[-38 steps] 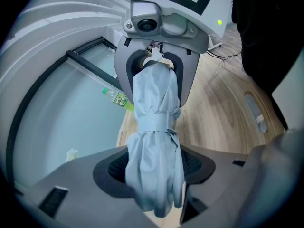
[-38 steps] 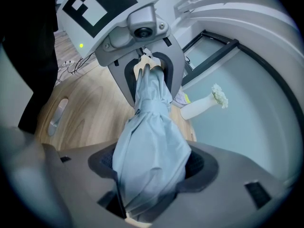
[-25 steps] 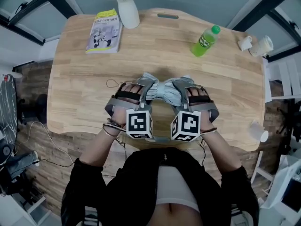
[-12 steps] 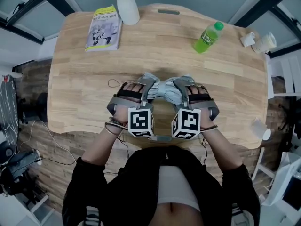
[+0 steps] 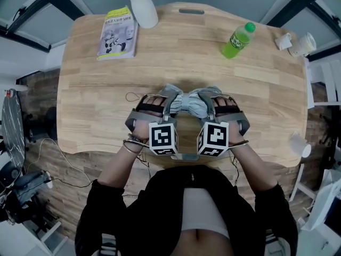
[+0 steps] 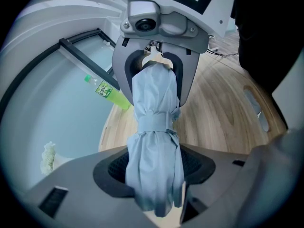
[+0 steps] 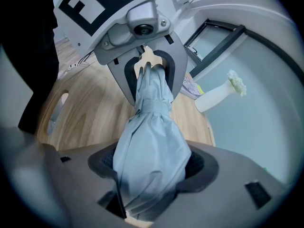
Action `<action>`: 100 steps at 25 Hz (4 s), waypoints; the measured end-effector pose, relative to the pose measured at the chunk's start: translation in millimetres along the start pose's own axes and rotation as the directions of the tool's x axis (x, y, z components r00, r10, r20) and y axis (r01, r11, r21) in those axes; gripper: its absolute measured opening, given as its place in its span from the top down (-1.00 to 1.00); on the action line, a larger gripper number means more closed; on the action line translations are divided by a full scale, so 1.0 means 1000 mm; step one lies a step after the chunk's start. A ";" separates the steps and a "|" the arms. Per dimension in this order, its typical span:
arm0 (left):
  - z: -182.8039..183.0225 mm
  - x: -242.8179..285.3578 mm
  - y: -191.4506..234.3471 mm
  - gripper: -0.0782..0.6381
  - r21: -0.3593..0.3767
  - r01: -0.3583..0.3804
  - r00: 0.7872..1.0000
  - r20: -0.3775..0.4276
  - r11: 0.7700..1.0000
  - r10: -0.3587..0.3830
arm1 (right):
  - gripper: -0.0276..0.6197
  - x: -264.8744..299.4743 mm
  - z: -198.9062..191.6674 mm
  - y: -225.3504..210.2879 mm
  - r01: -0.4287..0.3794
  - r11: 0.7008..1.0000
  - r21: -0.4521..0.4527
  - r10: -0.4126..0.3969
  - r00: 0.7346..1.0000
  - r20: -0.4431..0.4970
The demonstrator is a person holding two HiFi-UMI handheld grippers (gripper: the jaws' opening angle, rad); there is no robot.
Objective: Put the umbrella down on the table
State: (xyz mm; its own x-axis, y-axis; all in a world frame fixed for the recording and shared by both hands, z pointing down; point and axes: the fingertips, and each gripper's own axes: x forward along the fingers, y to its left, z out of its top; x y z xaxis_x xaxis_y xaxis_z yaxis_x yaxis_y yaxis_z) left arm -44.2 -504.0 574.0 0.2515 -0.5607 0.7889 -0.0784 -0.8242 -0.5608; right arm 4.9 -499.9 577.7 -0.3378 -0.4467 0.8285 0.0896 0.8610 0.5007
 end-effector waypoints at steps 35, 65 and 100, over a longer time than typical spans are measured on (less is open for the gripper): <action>-0.009 0.020 -0.027 0.06 -0.004 0.104 0.995 -0.008 0.995 -0.104 | -0.10 0.032 -0.009 0.026 -0.134 0.991 -0.011 0.133 0.990 -0.046; -0.012 0.015 -0.025 -0.03 0.029 0.011 0.998 -0.056 1.000 -0.009 | -0.13 0.024 -0.007 0.022 -0.098 0.994 0.042 0.097 0.995 0.020; 0.023 -0.136 0.007 0.64 -0.639 -0.275 0.845 0.196 0.718 0.498 | 0.67 -0.140 0.065 -0.002 0.160 0.706 0.690 -0.527 0.769 0.361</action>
State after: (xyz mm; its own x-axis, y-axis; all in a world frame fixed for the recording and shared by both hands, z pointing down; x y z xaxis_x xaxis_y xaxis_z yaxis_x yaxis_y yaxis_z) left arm -57.2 -431.4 457.1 0.3630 -0.8684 0.3378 -0.7419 -0.4887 -0.4591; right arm -9.1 -423.6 444.1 -0.6450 -0.7099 0.2830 -0.6373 0.7040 0.3134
